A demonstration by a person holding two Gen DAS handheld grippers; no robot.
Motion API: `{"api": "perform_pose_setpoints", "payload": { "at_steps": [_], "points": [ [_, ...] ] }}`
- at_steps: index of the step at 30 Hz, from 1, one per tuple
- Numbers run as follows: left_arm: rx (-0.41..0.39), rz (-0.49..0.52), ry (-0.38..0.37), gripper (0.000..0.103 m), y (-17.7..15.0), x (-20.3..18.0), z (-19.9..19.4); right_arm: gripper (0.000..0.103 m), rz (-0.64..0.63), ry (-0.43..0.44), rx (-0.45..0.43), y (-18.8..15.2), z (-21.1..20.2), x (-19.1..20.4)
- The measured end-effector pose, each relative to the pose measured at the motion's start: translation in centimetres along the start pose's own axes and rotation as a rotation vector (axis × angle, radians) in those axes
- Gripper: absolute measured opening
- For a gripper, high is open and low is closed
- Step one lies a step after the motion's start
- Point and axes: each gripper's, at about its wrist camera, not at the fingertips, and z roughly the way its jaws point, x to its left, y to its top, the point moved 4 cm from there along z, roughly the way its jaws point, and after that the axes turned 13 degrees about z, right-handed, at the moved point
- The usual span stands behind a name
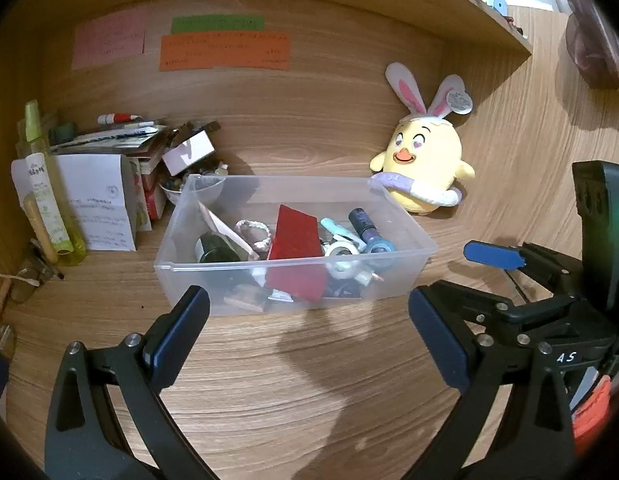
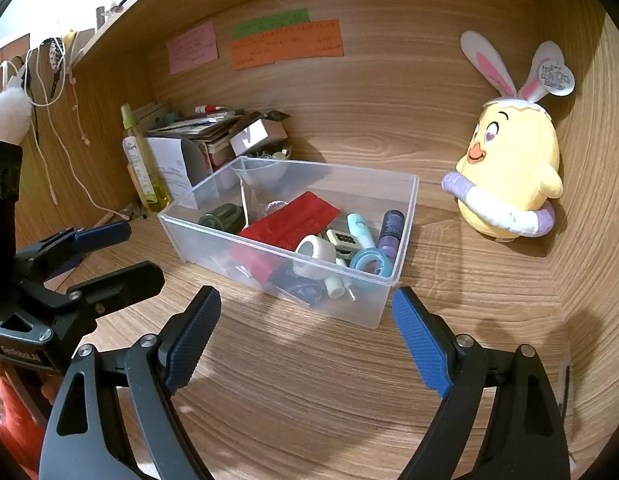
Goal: Organize objects
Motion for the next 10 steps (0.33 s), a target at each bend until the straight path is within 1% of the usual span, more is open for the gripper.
{"api": "perform_pose_setpoints", "payload": {
  "at_steps": [5,10],
  "points": [
    [-0.007,0.002,0.014,0.101,-0.01,0.03,-0.11,0.086,0.002,0.000,0.003,0.02,-0.01,-0.05],
    [0.000,-0.003,0.007,0.101,-0.09,0.02,0.00,0.086,0.006,-0.002,0.009,0.00,0.05,-0.10]
  ]
}}
